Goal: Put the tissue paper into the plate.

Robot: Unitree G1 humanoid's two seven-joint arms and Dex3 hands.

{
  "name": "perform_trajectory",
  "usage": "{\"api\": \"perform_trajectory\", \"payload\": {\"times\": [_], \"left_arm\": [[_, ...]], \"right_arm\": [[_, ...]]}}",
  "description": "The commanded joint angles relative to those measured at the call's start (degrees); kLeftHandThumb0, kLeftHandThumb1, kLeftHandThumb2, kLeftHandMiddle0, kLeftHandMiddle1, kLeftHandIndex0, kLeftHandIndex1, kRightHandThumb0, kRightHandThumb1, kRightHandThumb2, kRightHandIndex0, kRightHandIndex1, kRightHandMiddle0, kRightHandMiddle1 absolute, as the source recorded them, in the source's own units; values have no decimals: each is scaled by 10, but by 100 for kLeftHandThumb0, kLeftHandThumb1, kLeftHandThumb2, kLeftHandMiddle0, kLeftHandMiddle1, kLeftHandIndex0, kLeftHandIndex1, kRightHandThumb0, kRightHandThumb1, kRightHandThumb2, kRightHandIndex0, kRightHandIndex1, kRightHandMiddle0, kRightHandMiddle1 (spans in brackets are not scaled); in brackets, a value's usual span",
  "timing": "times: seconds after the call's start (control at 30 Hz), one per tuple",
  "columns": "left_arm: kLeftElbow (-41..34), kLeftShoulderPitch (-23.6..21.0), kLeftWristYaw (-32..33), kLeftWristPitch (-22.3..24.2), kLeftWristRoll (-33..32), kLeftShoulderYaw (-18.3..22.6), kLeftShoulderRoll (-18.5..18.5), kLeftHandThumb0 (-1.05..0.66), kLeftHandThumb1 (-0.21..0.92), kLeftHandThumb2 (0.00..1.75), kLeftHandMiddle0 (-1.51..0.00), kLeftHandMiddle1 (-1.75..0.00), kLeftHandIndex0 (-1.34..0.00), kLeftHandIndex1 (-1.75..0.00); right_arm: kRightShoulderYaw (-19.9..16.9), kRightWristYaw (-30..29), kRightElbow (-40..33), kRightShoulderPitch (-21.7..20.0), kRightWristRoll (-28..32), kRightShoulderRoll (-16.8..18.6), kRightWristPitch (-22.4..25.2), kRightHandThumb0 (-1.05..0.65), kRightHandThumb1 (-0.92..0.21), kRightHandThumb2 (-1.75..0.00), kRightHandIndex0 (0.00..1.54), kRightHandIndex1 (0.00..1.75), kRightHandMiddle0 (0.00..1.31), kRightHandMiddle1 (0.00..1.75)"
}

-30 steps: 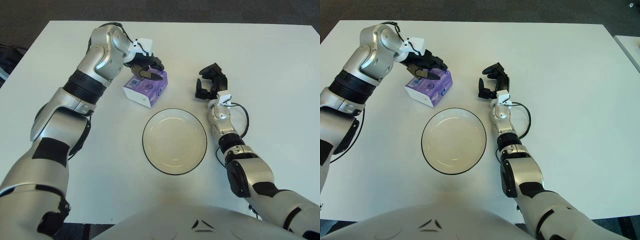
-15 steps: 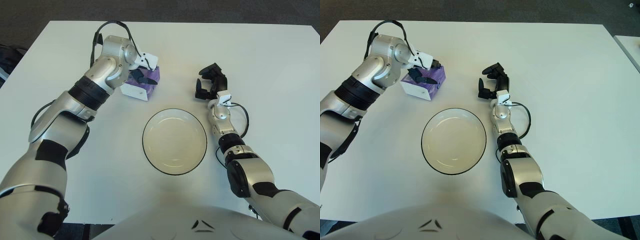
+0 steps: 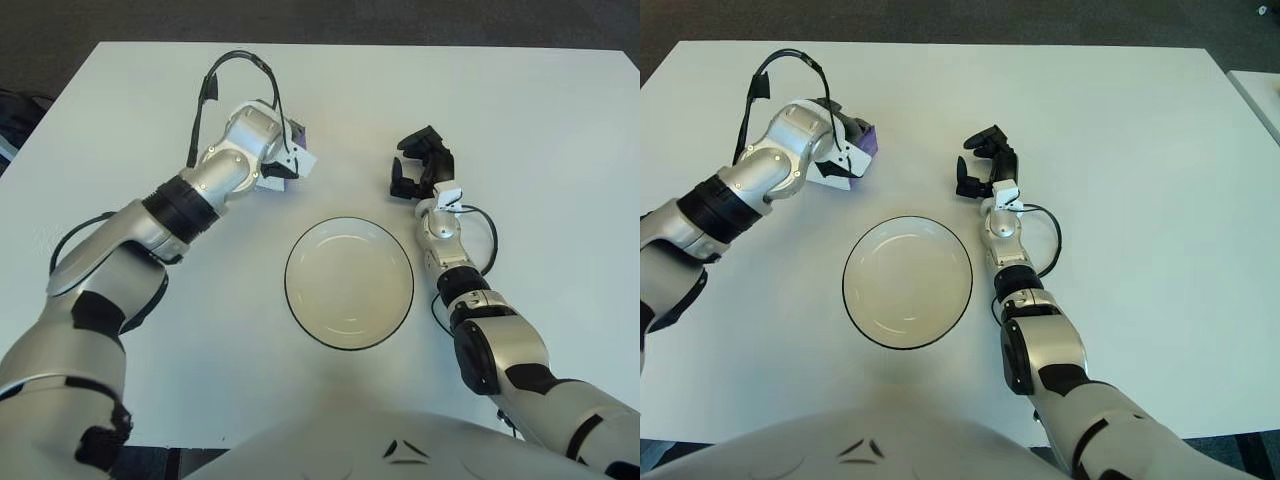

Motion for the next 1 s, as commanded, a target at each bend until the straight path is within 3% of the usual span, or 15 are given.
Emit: {"api": "perform_trajectory", "payload": {"times": [0.0, 0.27, 0.47, 0.63, 0.97], "left_arm": [[-24, 51, 70, -31, 90, -25, 41, -105, 92, 88, 0, 0, 0, 0], [-28, 68, 141, -24, 182, -23, 41, -105, 92, 84, 0, 0, 0, 0], [-13, 106, 260, 46, 280, -18, 23, -105, 92, 78, 0, 0, 0, 0], [5, 134, 333, 86, 296, 2, 1, -105, 92, 69, 0, 0, 0, 0], [32, 151, 386, 124, 318, 16, -22, -105, 92, 60, 0, 0, 0, 0]], "right_arm": [[-5, 7, 131, 149, 3, 4, 94, -1, -23, -136, 70, 175, 57, 152], [-5, 7, 132, 149, 2, 5, 92, -1, -23, -135, 70, 175, 57, 151], [-4, 11, 133, 148, 3, 6, 97, -1, -22, -136, 70, 175, 58, 151], [-5, 14, 132, 148, 4, 8, 98, -2, -22, -136, 71, 175, 57, 152], [-4, 15, 130, 149, 3, 9, 99, -2, -23, -136, 70, 175, 57, 152]]}}
